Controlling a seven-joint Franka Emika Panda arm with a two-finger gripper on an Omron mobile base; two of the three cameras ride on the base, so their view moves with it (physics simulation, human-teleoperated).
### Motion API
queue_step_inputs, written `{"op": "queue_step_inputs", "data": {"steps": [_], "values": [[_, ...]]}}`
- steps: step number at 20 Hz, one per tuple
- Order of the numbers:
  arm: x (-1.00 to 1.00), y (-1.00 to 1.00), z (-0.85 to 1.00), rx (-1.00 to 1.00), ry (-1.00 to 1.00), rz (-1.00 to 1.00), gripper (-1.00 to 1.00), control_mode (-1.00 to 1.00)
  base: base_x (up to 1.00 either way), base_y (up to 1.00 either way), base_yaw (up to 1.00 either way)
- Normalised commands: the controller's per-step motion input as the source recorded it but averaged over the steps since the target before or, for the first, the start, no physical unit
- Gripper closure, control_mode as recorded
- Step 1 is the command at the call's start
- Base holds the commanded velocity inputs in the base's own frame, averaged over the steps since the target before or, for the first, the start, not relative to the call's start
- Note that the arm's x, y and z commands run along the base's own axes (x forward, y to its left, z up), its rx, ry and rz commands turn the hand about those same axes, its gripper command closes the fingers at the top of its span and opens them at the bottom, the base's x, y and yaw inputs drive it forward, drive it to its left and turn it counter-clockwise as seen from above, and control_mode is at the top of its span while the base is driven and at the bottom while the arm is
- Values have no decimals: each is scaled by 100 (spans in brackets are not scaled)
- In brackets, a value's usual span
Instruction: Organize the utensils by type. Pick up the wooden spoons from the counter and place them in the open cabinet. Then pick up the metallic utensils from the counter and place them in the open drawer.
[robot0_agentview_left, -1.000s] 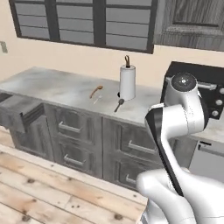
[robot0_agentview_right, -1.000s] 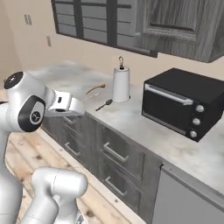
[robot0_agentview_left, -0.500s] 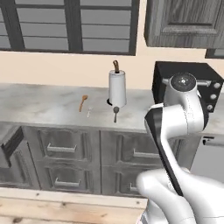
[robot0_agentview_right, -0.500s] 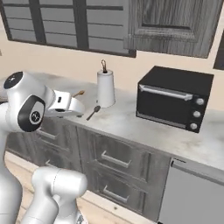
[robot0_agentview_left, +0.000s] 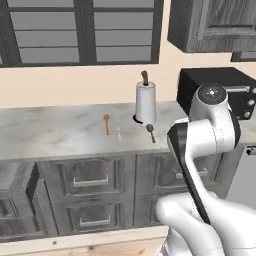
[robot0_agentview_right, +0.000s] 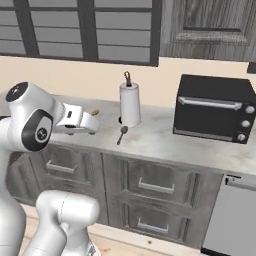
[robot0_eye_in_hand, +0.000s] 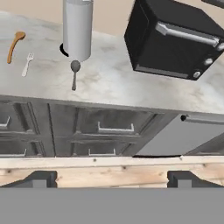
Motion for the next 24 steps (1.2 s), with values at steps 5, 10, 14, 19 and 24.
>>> {"op": "queue_step_inputs", "data": {"steps": [5, 10, 14, 19, 24], "values": [[0, 0, 0, 0, 0, 0, -100, 100, 6, 98, -14], [0, 0, 0, 0, 0, 0, -100, 100, 39, 65, 0], [0, 0, 0, 0, 0, 0, -100, 100, 44, 31, 0], [0, 0, 0, 0, 0, 0, -100, 100, 61, 37, 0], [0, 0, 0, 0, 0, 0, -100, 100, 69, 28, 0]]}}
